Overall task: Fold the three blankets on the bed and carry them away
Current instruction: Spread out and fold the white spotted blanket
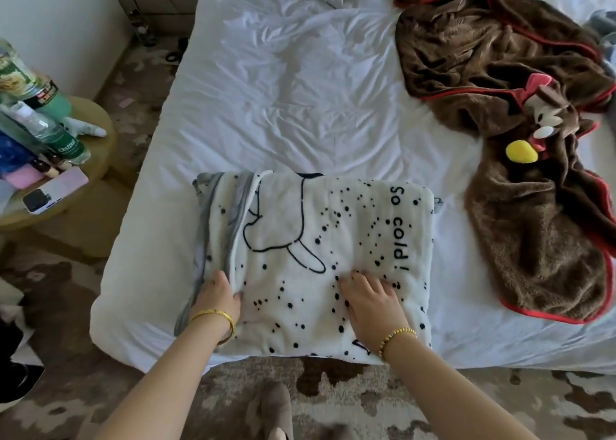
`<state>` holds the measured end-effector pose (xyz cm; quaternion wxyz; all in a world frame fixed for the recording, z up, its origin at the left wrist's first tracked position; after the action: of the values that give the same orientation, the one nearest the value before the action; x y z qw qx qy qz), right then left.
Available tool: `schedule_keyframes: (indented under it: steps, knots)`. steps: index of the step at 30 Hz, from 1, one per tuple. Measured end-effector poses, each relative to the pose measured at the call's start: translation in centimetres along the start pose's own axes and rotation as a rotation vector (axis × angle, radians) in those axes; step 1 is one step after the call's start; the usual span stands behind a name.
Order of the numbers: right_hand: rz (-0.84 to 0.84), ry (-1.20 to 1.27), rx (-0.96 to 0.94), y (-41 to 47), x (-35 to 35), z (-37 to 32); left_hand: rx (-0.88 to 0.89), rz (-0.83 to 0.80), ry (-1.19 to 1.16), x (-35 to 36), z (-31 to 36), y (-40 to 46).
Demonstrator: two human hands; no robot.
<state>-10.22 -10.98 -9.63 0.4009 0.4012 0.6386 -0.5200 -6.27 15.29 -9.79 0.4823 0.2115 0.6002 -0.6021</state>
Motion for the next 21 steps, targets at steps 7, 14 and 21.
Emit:
schedule_keyframes:
  steps: [7,14,21]
  knots:
    - [0.336,0.140,0.003,5.1,-7.2,-3.2,0.029,0.093,-0.351,-5.6,1.9,5.5]
    - [0.277,0.152,-0.021,13.7,-9.5,-8.7,0.135,0.137,-0.379,-11.2,5.8,13.0]
    - [0.278,0.158,0.066,18.8,-11.0,-7.1,0.278,0.035,-0.385,-11.4,10.9,18.1]
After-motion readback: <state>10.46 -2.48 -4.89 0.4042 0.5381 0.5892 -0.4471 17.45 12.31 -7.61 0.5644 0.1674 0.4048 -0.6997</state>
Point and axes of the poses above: each hand's wrist, its own y-axis towards the middle knuckle, its own x-axis out of the palm, z = x × y, the point moved 10 cm from there along y, towards the middle knuckle, and after that the axes turned 4 degrees about x, right-handed, at the moved point
